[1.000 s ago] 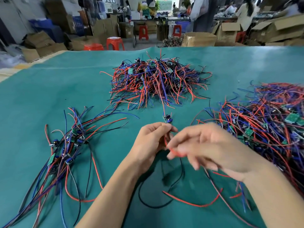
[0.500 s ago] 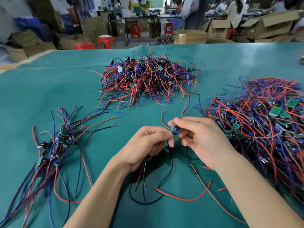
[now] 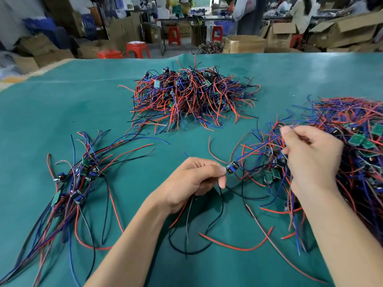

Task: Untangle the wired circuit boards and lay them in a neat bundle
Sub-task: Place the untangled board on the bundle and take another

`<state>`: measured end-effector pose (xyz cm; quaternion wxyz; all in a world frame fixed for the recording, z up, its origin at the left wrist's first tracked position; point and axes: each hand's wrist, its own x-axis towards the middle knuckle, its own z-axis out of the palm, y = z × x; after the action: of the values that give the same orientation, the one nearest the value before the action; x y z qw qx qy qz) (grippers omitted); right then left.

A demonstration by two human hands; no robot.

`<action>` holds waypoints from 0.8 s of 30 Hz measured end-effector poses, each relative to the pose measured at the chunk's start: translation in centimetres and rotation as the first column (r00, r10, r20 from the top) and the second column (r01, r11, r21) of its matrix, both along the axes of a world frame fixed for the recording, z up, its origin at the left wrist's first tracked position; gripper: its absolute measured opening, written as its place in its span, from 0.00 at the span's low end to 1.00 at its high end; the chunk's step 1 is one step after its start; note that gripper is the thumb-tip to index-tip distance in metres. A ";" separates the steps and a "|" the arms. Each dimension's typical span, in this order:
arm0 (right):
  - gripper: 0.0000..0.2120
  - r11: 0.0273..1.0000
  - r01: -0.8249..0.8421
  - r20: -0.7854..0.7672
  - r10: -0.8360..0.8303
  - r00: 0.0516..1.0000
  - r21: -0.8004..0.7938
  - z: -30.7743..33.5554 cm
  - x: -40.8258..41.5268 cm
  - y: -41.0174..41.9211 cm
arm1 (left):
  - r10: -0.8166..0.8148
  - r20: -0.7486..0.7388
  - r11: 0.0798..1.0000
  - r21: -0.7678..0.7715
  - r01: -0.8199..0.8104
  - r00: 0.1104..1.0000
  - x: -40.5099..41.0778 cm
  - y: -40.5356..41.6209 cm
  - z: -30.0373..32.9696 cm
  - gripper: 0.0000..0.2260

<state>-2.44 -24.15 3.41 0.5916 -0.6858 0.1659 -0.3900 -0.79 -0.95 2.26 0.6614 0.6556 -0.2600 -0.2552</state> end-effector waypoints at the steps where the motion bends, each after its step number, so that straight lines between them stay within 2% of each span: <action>1: 0.07 0.999 0.041 -0.001 -0.041 0.999 0.000 0.0 0.0 -0.3 | -0.003 -0.003 1.000 -0.003 0.003 1.000 0.0 0.0 0.0 0.13; 5: 0.16 0.952 0.305 -0.041 -0.306 0.951 -0.038 -0.2 0.2 -1.5 | 0.029 -0.061 0.997 -0.076 -0.034 0.998 0.4 0.1 -0.2 0.11; 7: 0.15 0.949 0.312 -0.023 -0.314 0.949 -0.043 -0.1 0.1 -1.2 | 0.061 -0.098 0.986 -0.149 -0.075 0.993 0.6 0.1 -0.3 0.10; 8: 0.15 0.966 0.247 -0.022 -0.249 0.968 -0.075 -0.1 -0.1 -0.5 | 0.072 -0.102 0.983 -0.163 -0.088 0.992 0.6 0.1 -0.4 0.11; 10: 0.18 0.989 -0.038 -0.075 0.028 0.997 -0.141 -0.1 -0.6 2.3 | 0.074 -0.087 0.983 -0.159 -0.087 0.993 0.6 0.1 -0.5 0.11; 12: 0.20 0.923 -0.365 -0.163 0.344 0.925 -0.120 0.0 -1.2 5.1 | 0.062 -0.065 0.987 -0.147 -0.071 0.996 0.6 0.1 -0.6 0.11; 14: 0.18 0.824 -0.566 -0.186 0.556 0.810 -0.006 0.2 -1.4 6.3 | 0.053 -0.046 0.991 -0.122 -0.058 0.998 0.6 0.1 -0.6 0.11; 16: 0.14 0.769 -0.623 -0.143 0.639 0.756 0.141 0.4 -1.5 6.0 | 0.054 -0.017 0.995 -0.089 -0.055 0.998 0.5 0.1 -0.6 0.12; 18: 0.12 0.754 -0.615 -0.108 0.648 0.754 0.229 0.5 -1.6 5.6 | 0.048 0.009 0.997 -0.057 -0.047 0.999 0.5 0.0 -0.6 0.12; 21: 0.13 0.765 -0.611 -0.111 0.638 0.762 0.205 0.3 -1.5 5.5 | 0.004 -0.020 0.997 -0.077 -0.005 1.000 0.3 0.1 -0.5 0.12; 24: 0.13 0.809 -0.560 -0.096 0.581 0.808 0.180 0.5 -1.4 5.4 | -0.024 -0.041 0.995 -0.096 0.020 0.999 0.2 0.2 -0.3 0.12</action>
<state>-3.80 -18.70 3.90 0.7153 -0.6864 0.0220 -0.1296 -0.55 -0.78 1.95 0.6944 0.6148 -0.2652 -0.2636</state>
